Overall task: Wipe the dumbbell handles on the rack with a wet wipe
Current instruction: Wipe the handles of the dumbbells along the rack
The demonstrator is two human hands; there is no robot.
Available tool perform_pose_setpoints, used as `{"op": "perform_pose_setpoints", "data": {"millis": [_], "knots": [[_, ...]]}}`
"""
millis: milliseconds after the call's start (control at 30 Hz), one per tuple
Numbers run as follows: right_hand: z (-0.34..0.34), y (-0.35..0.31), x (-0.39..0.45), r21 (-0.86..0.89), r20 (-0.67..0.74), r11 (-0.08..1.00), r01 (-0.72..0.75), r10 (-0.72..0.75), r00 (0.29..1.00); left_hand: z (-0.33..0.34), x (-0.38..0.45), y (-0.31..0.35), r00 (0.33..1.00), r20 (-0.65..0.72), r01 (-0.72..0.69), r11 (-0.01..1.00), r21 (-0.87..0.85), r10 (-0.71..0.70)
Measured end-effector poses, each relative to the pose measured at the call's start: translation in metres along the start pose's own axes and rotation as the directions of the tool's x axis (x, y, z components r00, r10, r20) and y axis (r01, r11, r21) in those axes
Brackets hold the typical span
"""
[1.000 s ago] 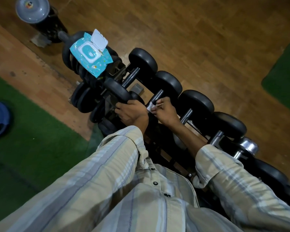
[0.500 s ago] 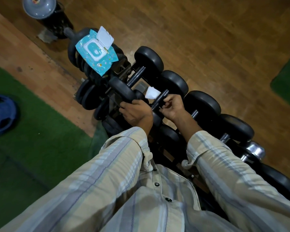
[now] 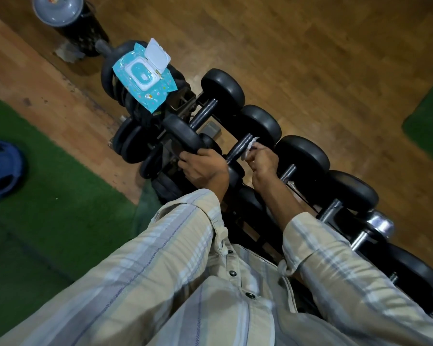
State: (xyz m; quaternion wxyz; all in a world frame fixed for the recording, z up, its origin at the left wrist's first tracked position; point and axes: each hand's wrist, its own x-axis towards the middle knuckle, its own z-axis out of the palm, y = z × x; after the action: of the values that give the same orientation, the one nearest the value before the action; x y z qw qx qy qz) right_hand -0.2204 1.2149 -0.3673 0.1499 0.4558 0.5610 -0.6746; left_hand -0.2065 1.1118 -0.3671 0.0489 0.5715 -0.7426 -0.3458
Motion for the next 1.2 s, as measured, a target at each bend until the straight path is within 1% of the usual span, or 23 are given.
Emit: {"op": "perform_pose_setpoints", "data": {"millis": [33,67,100,167,233,300,333,367,400,433,500,567,633,700,767,800,867,967,1033,1067,1100,1167,1200], "knots": [[-0.001,0.005,-0.003,-0.134,-0.015,0.986,0.103,-0.106,0.994,0.0,0.0,0.0,1.0,0.0,-0.002,1.0,-0.002,0.002],[-0.004,0.01,-0.005,-0.259,0.001,0.941,0.218,-0.225,0.974,0.0,0.0,0.0,1.0,-0.002,-0.002,1.0,-0.006,0.002],[-0.008,0.014,-0.008,-0.37,0.06,0.867,0.335,-0.337,0.939,0.0,0.0,0.0,1.0,-0.008,-0.002,1.0,-0.006,0.002],[-0.015,0.018,-0.015,-0.524,0.253,0.651,0.549,-0.497,0.83,0.001,0.0,0.001,1.0,-0.019,-0.005,1.0,-0.002,0.005],[-0.016,0.015,-0.016,-0.65,0.453,0.351,0.674,-0.532,0.715,0.0,0.0,0.001,1.0,-0.013,-0.007,1.0,-0.002,0.007],[-0.017,0.012,-0.007,-0.731,0.598,-0.018,0.682,-0.498,0.628,0.0,-0.001,0.001,1.0,-0.012,-0.012,1.0,-0.006,0.012],[-0.018,0.01,-0.002,-0.732,0.647,-0.16,0.662,-0.466,0.603,-0.001,-0.001,0.0,1.0,-0.015,-0.015,1.0,-0.01,0.015],[-0.02,0.008,0.002,-0.724,0.679,-0.25,0.643,-0.421,0.601,0.0,0.0,0.001,1.0,-0.017,-0.015,1.0,-0.012,0.015],[-0.022,0.005,0.005,-0.71,0.702,-0.308,0.634,-0.383,0.6,0.0,0.0,0.001,1.0,-0.017,-0.013,1.0,-0.013,0.013],[-0.023,0.002,0.007,-0.697,0.717,-0.341,0.631,-0.345,0.605,0.0,0.0,0.001,1.0,-0.016,-0.012,1.0,-0.013,0.011],[-0.023,-0.006,0.007,-0.64,0.767,-0.386,0.665,-0.264,0.585,0.0,0.0,0.001,1.0,-0.016,-0.013,1.0,-0.009,0.013],[-0.018,-0.014,0.009,-0.52,0.846,-0.415,0.747,-0.131,0.516,0.0,0.0,0.0,1.0,-0.012,-0.016,1.0,-0.003,0.016],[-0.016,-0.018,0.008,-0.397,0.902,-0.397,0.828,0.001,0.433,0.0,0.001,0.0,1.0,-0.014,-0.015,1.0,-0.011,0.015],[-0.023,-0.021,0.003,-0.324,0.926,-0.367,0.872,0.066,0.372,0.001,0.001,0.001,1.0,-0.021,-0.01,1.0,-0.02,0.009],[-0.036,-0.021,0.001,-0.289,0.939,-0.381,0.878,0.064,0.337,0.002,0.002,0.001,1.0,-0.029,-0.01,1.0,-0.021,0.009],[-0.043,-0.022,0.001,-0.296,0.939,-0.388,0.873,0.048,0.339,0.002,0.002,0.0,1.0,-0.029,-0.009,1.0,-0.02,0.008],[-0.052,-0.024,0.007,-0.37,0.917,-0.398,0.839,-0.011,0.399,0.001,0.002,0.0,1.0,-0.011,-0.001,1.0,-0.017,0.001],[-0.046,-0.027,0.017,-0.519,0.851,-0.35,0.78,-0.128,0.509,0.0,0.001,0.0,1.0,-0.005,-0.001,1.0,-0.014,0.001],[-0.037,-0.024,0.015,-0.553,0.831,-0.305,0.775,-0.135,0.54,0.0,0.001,0.0,1.0,-0.009,-0.005,1.0,-0.007,0.005],[-0.035,-0.021,0.012,-0.545,0.836,-0.287,0.788,-0.118,0.536,0.0,0.001,-0.001,1.0,-0.011,-0.007,1.0,-0.008,0.007],[-0.034,-0.017,0.007,-0.513,0.855,-0.279,0.811,-0.086,0.511,0.001,0.001,-0.001,1.0,-0.015,-0.009,1.0,-0.014,0.009],[-0.04,-0.01,-0.002,-0.42,0.904,-0.237,0.876,-0.019,0.428,0.001,0.0,0.001,0.999,-0.034,-0.009,1.0,-0.028,0.008],[-0.045,-0.008,-0.006,-0.401,0.913,-0.193,0.895,-0.008,0.408,0.002,0.0,0.001,0.999,-0.049,-0.008,0.999,-0.033,0.006]]}}
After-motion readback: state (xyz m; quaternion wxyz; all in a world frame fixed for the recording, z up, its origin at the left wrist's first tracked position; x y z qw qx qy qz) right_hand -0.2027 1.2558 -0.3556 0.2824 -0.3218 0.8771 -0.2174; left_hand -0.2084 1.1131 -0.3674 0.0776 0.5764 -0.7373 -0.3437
